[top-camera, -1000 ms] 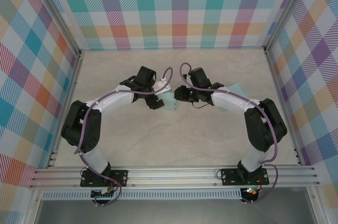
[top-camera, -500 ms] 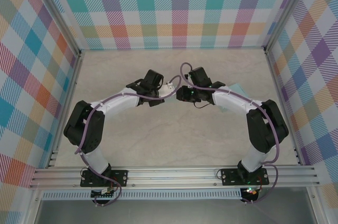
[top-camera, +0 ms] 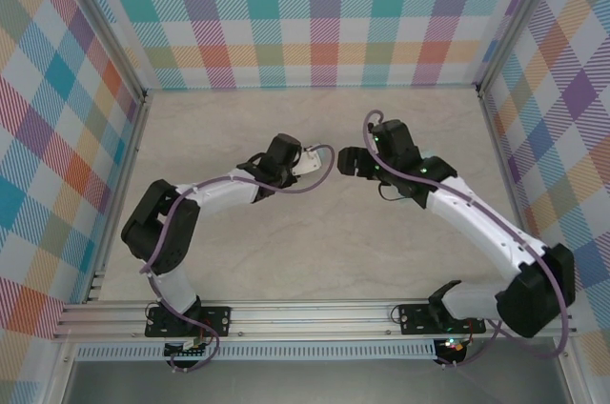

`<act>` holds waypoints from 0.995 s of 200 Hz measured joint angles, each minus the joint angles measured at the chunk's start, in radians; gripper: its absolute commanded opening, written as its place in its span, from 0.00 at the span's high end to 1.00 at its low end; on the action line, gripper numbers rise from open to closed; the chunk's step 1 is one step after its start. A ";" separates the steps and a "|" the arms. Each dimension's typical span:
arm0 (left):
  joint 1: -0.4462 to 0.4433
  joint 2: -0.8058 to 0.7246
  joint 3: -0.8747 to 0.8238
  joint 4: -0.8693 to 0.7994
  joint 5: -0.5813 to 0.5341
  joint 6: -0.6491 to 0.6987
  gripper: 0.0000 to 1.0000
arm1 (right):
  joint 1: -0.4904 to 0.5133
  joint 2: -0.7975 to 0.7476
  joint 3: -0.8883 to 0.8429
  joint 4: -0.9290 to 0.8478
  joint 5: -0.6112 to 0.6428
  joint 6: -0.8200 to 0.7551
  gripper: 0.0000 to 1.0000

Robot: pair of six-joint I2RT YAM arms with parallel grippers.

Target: Fold the paper box

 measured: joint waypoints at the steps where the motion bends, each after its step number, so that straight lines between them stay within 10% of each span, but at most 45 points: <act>1: -0.001 0.002 0.000 0.003 -0.002 0.000 0.64 | 0.000 -0.003 -0.001 -0.001 0.003 -0.001 0.05; 31: -0.037 0.084 0.030 0.092 -0.081 0.006 0.53 | 0.000 -0.113 -0.060 -0.045 0.109 -0.015 0.00; 65: -0.067 0.137 0.048 0.091 -0.076 -0.021 0.00 | 0.000 -0.225 -0.145 -0.056 0.183 -0.041 0.00; 123: -0.097 0.050 0.023 -0.048 0.014 -0.105 0.00 | 0.000 -0.313 -0.225 -0.027 0.269 -0.103 0.00; 199: -0.104 -0.529 -0.268 -0.051 0.070 -0.323 0.00 | 0.000 -0.440 -0.448 0.187 0.351 -0.279 0.00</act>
